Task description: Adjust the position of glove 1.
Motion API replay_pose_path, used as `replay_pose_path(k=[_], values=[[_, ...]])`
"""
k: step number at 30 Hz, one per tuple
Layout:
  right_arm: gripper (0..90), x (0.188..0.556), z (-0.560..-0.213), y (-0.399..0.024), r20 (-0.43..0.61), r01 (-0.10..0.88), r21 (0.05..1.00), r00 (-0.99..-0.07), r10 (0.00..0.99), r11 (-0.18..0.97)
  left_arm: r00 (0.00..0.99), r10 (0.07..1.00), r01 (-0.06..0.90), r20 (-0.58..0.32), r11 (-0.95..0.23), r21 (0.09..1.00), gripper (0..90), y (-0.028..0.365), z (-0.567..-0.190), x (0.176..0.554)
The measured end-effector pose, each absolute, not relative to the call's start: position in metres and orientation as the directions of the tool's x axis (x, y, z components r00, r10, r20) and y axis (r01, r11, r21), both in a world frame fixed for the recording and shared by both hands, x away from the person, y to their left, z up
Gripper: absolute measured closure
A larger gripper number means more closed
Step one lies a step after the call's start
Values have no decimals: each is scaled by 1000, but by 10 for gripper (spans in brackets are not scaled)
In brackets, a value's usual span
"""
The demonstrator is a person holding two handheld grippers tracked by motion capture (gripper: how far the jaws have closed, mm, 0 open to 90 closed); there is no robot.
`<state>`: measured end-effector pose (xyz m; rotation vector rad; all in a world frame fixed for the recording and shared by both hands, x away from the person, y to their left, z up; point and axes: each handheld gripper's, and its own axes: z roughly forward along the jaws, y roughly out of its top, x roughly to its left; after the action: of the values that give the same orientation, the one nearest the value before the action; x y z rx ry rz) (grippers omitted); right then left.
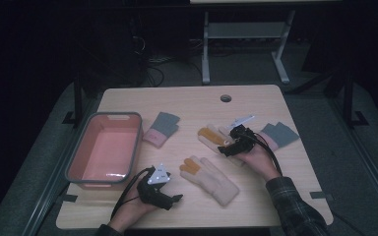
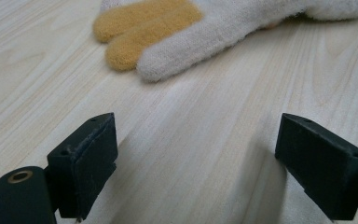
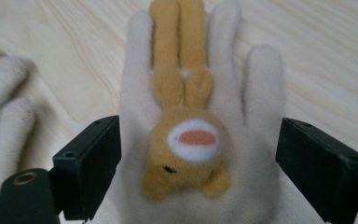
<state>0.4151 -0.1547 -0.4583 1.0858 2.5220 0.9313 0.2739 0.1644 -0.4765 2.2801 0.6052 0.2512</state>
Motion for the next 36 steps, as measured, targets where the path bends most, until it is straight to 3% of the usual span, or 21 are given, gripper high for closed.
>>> replay_pose_path(k=[9,19,36], values=[[316,415,-467,-159,32,563,633,-705,709,531,868,496,351,-7,-605,715,121,164,-477,274],[657,411,-465,-166,28,542,645,-721,693,538,868,496,350,-5,-604,716,121,164,-477,274],[668,395,-428,-177,92,549,684,-719,689,481,869,495,349,-7,-603,717,121,164,-477,274]])
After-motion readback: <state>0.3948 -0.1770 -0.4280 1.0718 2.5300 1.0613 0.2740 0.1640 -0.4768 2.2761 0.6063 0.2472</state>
